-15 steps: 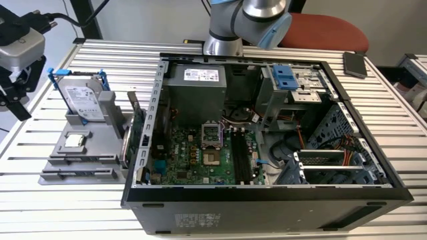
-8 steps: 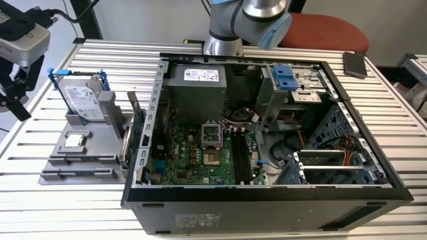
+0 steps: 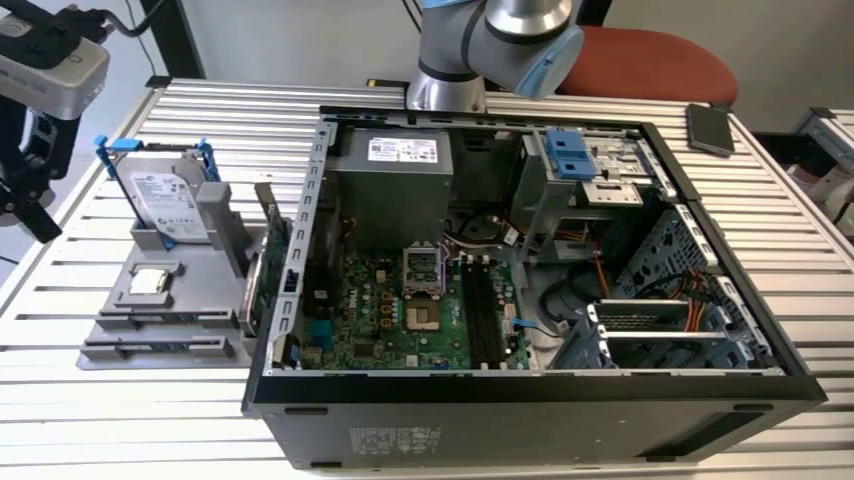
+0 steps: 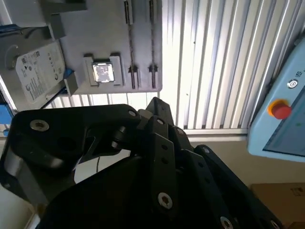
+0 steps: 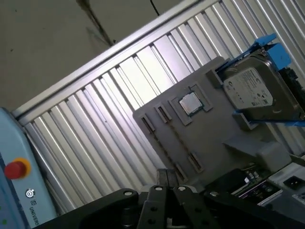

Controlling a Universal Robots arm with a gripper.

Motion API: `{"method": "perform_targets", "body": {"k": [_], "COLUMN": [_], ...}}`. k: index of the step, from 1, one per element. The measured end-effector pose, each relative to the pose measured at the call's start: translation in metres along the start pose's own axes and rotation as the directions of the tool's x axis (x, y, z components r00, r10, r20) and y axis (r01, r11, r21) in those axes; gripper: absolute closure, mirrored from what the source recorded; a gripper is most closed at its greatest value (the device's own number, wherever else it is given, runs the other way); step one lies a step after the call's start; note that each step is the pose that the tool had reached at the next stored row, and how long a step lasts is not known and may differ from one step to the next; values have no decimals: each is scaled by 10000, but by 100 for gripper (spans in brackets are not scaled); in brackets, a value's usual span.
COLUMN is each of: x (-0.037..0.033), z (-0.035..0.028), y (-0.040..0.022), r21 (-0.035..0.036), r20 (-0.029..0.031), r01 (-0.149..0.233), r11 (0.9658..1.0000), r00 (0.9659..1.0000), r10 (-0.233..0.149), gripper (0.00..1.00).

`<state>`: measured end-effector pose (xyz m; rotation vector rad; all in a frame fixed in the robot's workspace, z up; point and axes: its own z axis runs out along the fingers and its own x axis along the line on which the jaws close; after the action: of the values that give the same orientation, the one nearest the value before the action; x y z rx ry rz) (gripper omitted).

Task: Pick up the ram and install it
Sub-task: 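Pick up the ram and move it above insertion slot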

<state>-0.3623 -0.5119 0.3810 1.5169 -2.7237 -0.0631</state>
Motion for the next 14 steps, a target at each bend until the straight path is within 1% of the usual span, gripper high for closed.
{"method": "perform_targets", "body": {"k": [3, 7, 12, 14], "x": [0, -1, -5, -6], "z": [0, 0, 0, -1], "y": [0, -1, -8, -9], "r21": [0, -1, -4, -7], "r20": [-22, -44, -70, -83], "r01": [464, 957, 1518, 1757], "r11": [9989, 9954, 9884, 9844], "r00": [9989, 9954, 9884, 9844], "r10": [-464, -957, -1518, -1757], "gripper": [100, 100, 100, 100]}}
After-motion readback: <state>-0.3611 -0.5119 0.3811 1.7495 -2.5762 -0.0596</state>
